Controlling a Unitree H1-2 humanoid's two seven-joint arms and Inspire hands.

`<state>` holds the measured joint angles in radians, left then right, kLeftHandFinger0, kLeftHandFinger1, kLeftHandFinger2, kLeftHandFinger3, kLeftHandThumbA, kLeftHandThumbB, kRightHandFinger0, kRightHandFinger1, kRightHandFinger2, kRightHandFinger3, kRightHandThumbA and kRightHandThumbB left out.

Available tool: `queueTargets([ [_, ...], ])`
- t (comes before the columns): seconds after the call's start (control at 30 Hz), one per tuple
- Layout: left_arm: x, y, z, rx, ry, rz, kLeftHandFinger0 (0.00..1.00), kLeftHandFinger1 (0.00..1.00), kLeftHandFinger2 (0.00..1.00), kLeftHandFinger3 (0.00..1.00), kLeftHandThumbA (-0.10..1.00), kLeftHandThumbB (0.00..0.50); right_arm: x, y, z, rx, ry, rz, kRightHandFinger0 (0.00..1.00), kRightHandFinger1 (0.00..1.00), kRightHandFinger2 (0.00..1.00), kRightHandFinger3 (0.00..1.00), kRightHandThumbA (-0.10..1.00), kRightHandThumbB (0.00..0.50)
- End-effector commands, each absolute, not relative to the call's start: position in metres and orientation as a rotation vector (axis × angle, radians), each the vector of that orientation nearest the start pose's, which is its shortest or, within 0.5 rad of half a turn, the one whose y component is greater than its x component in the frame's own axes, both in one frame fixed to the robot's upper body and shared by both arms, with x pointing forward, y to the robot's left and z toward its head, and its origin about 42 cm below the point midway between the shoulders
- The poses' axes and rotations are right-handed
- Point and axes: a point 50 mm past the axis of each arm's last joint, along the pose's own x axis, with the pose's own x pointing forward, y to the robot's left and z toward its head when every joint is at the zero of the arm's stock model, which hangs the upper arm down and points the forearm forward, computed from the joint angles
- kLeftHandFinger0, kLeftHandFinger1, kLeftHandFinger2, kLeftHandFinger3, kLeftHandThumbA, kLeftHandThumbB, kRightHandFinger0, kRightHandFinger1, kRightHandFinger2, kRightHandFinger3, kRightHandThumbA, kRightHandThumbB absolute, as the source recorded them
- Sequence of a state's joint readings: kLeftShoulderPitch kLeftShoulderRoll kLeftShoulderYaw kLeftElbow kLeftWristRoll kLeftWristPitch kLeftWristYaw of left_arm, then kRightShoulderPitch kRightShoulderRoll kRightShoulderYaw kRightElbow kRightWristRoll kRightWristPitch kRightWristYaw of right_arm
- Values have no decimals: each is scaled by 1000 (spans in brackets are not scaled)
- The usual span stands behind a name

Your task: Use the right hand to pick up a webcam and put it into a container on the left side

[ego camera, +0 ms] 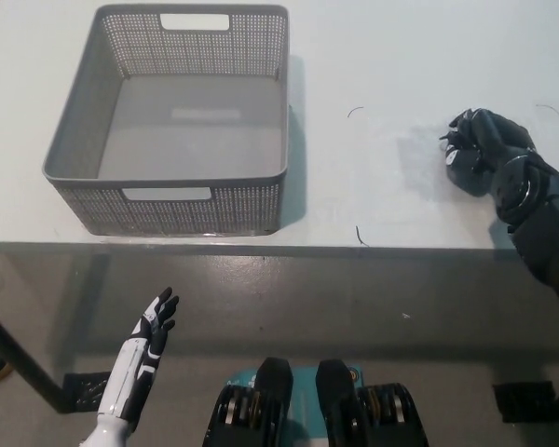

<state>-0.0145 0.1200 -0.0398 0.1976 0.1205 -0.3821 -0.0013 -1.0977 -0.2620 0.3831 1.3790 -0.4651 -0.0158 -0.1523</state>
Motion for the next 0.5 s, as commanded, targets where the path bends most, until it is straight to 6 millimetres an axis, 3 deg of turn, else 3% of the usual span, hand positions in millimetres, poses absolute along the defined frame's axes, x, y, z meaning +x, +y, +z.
queueTargets([
  [0.0, 287, 245, 81, 254, -247, -79, 1000, 1000, 1000, 1000, 1000, 150, 575, -256, 249, -1052, 32, -49, 1, 477, 849, 787, -100, 187],
  [0.03, 288, 245, 82, 256, -246, -78, 1000, 1000, 1000, 1000, 1000, 158, 576, -256, 253, -1056, 18, -54, 68, 535, 871, 793, -100, 174],
  [0.07, 289, 245, 82, 257, -245, -77, 1000, 1000, 1000, 1000, 1000, 163, 580, -254, 269, -1057, -29, -78, 3, 412, 753, 685, -100, 201],
  [0.1, 289, 245, 82, 257, -244, -77, 1000, 1000, 1000, 1000, 1000, 159, 582, -254, 275, -1046, -41, -85, 0, 352, 728, 664, -100, 203],
  [0.2, 287, 245, 82, 258, -237, -77, 1000, 1000, 1000, 1000, 1000, 155, 590, -251, 313, -998, -147, -113, 0, 292, 695, 696, -100, 195],
  [0.33, 285, 245, 80, 253, -235, -76, 1000, 1000, 1000, 1000, 1000, 154, 594, -248, 356, -995, -276, -140, 0, 331, 786, 815, -100, 186],
  [0.47, 284, 244, 79, 252, -233, -83, 1000, 1000, 1000, 1000, 1000, 154, 596, -246, 408, -960, -354, -179, 0, 359, 747, 797, -100, 194],
])
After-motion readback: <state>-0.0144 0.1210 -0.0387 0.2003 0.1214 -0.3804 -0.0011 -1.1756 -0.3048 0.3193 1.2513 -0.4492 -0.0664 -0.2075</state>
